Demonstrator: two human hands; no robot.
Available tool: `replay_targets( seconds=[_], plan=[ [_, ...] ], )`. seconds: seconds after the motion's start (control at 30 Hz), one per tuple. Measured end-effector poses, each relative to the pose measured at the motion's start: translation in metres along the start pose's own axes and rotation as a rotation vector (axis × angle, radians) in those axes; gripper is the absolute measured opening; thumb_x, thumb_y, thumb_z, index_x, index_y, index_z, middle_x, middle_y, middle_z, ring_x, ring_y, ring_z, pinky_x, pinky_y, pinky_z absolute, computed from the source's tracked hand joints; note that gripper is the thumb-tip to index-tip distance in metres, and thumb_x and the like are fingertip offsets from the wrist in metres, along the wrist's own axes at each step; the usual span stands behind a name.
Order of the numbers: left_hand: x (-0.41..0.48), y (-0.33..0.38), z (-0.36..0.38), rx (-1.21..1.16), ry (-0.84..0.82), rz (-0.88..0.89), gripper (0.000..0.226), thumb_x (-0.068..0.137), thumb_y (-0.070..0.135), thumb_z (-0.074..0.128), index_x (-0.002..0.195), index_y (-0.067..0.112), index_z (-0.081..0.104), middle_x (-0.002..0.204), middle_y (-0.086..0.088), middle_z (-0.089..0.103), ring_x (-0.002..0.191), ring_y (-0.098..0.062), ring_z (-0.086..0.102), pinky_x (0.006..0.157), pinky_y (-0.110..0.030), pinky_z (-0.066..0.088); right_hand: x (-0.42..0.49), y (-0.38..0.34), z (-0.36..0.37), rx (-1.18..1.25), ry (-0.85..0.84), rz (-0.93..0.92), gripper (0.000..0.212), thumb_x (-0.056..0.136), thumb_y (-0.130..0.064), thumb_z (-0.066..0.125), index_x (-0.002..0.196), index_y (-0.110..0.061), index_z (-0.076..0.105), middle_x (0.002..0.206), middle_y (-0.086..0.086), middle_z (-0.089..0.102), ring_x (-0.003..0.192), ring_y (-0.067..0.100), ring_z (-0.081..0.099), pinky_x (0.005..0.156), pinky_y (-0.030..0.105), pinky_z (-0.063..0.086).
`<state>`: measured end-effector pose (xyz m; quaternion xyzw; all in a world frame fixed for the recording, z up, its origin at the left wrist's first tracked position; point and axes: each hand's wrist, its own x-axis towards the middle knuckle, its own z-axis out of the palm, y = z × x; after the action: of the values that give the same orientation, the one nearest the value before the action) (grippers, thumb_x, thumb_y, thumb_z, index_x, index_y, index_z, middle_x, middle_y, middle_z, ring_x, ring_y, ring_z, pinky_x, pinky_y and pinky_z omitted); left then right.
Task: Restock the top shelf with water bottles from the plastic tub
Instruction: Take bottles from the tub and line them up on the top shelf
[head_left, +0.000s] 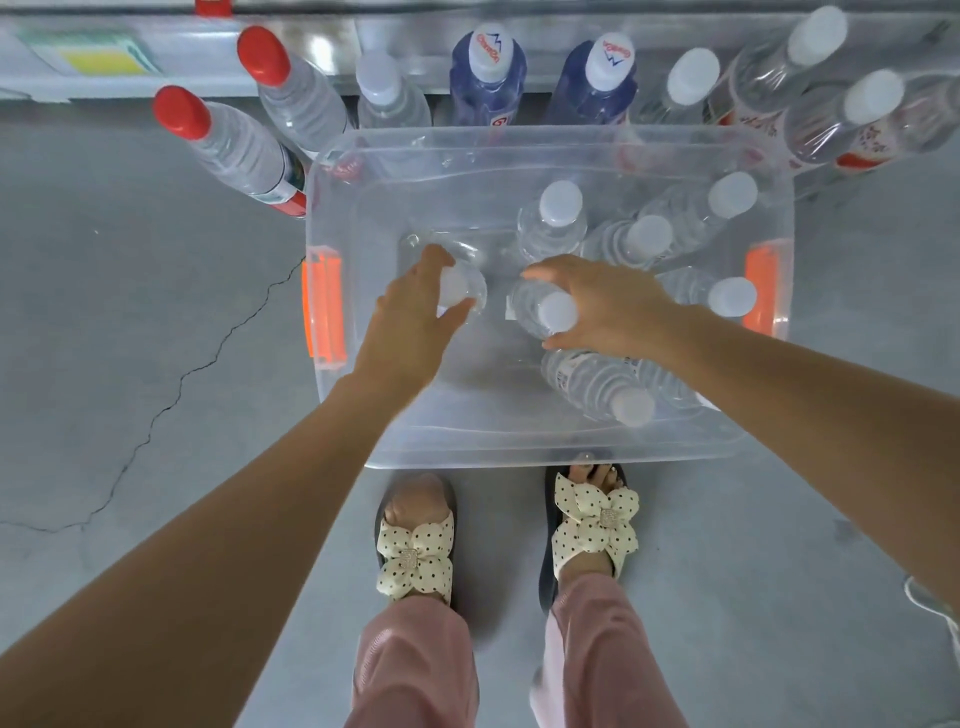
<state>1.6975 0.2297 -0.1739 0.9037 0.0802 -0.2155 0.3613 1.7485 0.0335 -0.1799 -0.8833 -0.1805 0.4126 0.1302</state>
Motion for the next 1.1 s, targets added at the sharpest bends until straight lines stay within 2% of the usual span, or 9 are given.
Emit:
replay_targets(
  seconds=[0.07,0.23,0.37,0.5,0.7,0.83,0.97,1.03,1.1],
  plan=[
    [0.002,0.0,0.006,-0.01,-0.006,-0.003,0.041,0.089,0.024,0.062,0.123,0.009,0.045,0.101,-0.002,0.056,0.084,-0.027,0.052,0.071,-0.028,0.032,0.003,0.0,0.001,-0.076,-0.029,0.006,0.079,0.081,-0.037,0.07,0.146,-0.032,0.025,0.15,-0.014,0.03,0.125,0.02,0.047,0.086,0.031,0.038],
    [0.007,-0.006,0.021,0.042,-0.042,-0.101,0.062,0.082,0.025,0.068,0.136,0.02,0.038,0.132,0.001,0.051,0.114,-0.026,0.05,0.087,-0.036,0.038,0.011,-0.004,0.01,-0.151,0.062,0.038,0.069,0.084,-0.044,0.062,0.141,-0.028,0.027,0.141,-0.009,0.043,0.105,0.026,0.057,0.073,0.031,0.038],
    [0.015,-0.013,0.029,-0.081,-0.008,-0.191,0.072,0.077,0.021,0.074,0.138,0.021,0.035,0.133,0.0,0.051,0.116,-0.026,0.05,0.092,-0.041,0.042,0.013,-0.009,0.016,-0.091,0.102,0.038,0.064,0.085,-0.046,0.06,0.137,-0.024,0.031,0.133,-0.004,0.048,0.104,0.028,0.056,0.072,0.031,0.032],
    [0.028,-0.017,0.021,-0.062,-0.049,-0.111,0.059,0.075,0.021,0.076,0.125,0.014,0.046,0.12,-0.005,0.057,0.107,-0.03,0.054,0.087,-0.041,0.044,0.014,-0.011,0.016,0.02,0.14,0.072,0.063,0.086,-0.05,0.06,0.137,-0.023,0.034,0.124,-0.001,0.053,0.098,0.026,0.055,0.073,0.03,0.031],
    [0.025,-0.01,-0.018,-0.349,-0.102,-0.119,0.056,0.07,0.023,0.081,0.118,0.022,0.052,0.113,0.006,0.06,0.098,-0.011,0.055,0.077,-0.01,0.041,0.004,-0.015,0.003,0.474,0.116,0.12,0.064,0.076,-0.059,0.067,0.125,-0.022,0.051,0.11,-0.005,0.063,0.102,0.017,0.059,0.088,0.034,0.046],
    [0.019,0.017,-0.064,-0.479,-0.114,-0.108,0.06,0.064,0.037,0.084,0.116,0.026,0.056,0.114,0.01,0.063,0.105,-0.009,0.058,0.097,-0.031,0.044,-0.025,-0.04,-0.028,0.693,0.095,0.046,0.042,0.078,-0.054,0.068,0.11,-0.028,0.063,0.104,-0.015,0.069,0.098,0.001,0.063,0.089,0.028,0.047],
    [0.008,0.053,-0.113,-0.546,-0.094,-0.102,0.081,0.047,0.058,0.083,0.115,0.024,0.055,0.116,0.0,0.063,0.11,-0.016,0.059,0.098,-0.042,0.045,-0.059,-0.073,-0.073,0.853,0.147,0.08,0.029,0.082,-0.047,0.067,0.104,-0.029,0.065,0.093,-0.021,0.07,0.09,-0.007,0.064,0.079,0.019,0.045],
    [0.001,0.071,-0.137,-0.58,-0.099,-0.125,0.065,0.051,0.053,0.083,0.103,0.022,0.058,0.109,-0.003,0.066,0.102,-0.015,0.062,0.089,-0.032,0.049,-0.074,-0.09,-0.098,0.915,0.165,0.09,0.016,0.085,-0.043,0.065,0.091,-0.028,0.063,0.08,-0.026,0.068,0.081,-0.012,0.062,0.069,0.01,0.041],
    [-0.008,0.086,-0.159,-0.591,-0.075,-0.13,0.03,0.067,0.036,0.081,0.083,0.025,0.058,0.085,0.01,0.068,0.081,-0.005,0.062,0.071,-0.017,0.045,-0.086,-0.107,-0.12,0.936,0.186,0.112,0.014,0.086,-0.045,0.061,0.087,-0.031,0.064,0.097,-0.017,0.07,0.097,0.0,0.062,0.075,0.016,0.041]
  ],
)
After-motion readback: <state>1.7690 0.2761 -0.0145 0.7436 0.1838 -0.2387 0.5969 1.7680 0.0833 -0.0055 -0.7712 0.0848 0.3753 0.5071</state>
